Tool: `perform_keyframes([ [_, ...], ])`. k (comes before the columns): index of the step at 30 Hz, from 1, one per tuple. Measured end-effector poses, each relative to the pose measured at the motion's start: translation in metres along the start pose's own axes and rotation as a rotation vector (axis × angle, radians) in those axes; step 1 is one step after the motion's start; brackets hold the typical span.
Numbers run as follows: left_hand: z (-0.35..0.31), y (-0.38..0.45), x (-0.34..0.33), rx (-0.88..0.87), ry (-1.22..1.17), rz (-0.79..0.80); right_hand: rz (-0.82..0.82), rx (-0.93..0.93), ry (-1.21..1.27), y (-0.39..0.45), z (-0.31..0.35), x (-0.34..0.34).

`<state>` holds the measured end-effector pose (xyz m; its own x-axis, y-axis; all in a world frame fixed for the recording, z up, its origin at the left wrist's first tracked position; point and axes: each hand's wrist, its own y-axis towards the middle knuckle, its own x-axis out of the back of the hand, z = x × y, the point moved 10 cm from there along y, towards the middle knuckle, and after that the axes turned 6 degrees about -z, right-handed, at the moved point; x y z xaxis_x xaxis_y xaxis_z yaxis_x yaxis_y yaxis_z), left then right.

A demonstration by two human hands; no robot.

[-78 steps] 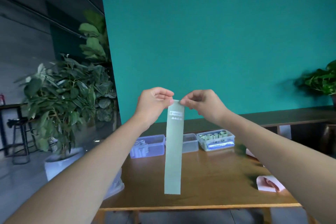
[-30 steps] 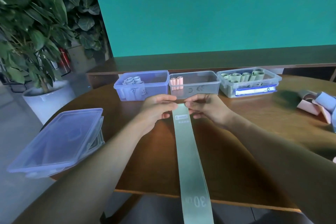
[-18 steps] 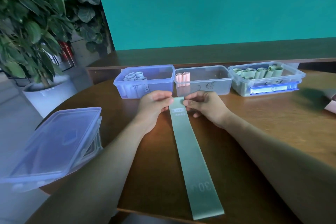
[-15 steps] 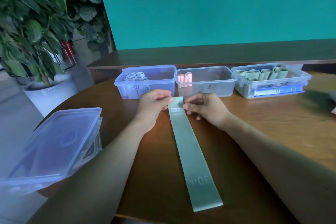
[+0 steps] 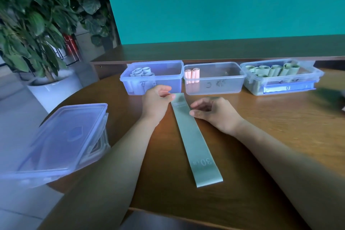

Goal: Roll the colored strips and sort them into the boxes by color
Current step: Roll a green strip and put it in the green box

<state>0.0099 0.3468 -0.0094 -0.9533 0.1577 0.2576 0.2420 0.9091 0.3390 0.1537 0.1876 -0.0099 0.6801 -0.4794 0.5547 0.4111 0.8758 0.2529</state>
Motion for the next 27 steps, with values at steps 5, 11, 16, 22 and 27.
perform_keyframes([
  [5, -0.002, -0.021, 0.019, 0.042, 0.167, -0.058, 0.006, -0.009, -0.068, -0.041, 0.01, 0.008],
  [11, -0.023, -0.083, 0.035, 0.013, 0.306, 0.043, -0.124, 0.018, -0.165, -0.103, 0.025, 0.03],
  [16, -0.046, -0.142, 0.044, -0.078, 0.34, 0.145, -0.191, -0.049, -0.026, -0.134, 0.026, 0.038],
  [22, -0.076, -0.202, 0.049, -0.256, 0.237, 0.287, -0.165, -0.08, 0.065, -0.153, 0.032, 0.033],
  [27, -0.086, -0.219, 0.052, -0.384, 0.281, 0.39, -0.111, -0.112, 0.156, -0.161, 0.035, 0.028],
])
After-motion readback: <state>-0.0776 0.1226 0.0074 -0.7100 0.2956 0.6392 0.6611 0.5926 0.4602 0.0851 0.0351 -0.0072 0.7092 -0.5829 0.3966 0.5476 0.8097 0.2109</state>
